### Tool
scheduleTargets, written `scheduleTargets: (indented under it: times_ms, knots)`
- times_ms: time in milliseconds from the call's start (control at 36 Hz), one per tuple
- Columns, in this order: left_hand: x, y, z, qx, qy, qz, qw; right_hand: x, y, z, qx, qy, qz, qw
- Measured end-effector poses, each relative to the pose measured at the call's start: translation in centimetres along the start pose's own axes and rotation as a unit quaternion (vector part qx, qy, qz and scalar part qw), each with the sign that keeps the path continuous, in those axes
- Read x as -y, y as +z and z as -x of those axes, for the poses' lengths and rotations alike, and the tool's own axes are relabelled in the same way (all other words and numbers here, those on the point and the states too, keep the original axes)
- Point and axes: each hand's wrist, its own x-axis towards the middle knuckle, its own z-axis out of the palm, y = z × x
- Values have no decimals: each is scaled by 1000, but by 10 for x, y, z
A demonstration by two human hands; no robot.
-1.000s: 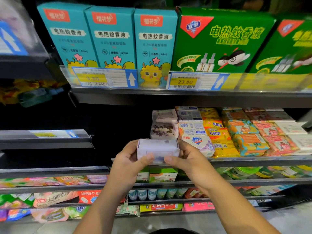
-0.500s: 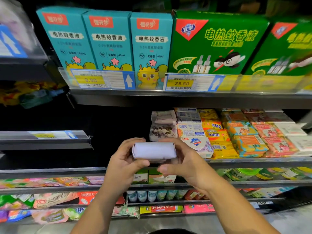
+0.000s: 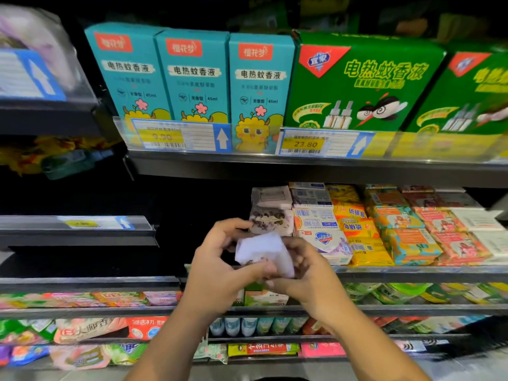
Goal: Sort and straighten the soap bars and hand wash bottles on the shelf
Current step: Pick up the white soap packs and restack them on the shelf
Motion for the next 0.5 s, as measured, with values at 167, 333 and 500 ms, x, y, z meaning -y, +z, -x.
scheduleTargets:
  times_ms: [167, 333, 500]
  knots:
    - [9, -12, -1, 35, -39, -47, 998, 23, -10, 3, -49, -91, -26, 994]
    - [15, 5, 6, 85, -85, -18, 993, 30, 15, -1, -23, -132, 36, 990]
    - [19, 0, 7, 56, -91, -9, 994, 31, 3, 1, -31, -130, 85, 987]
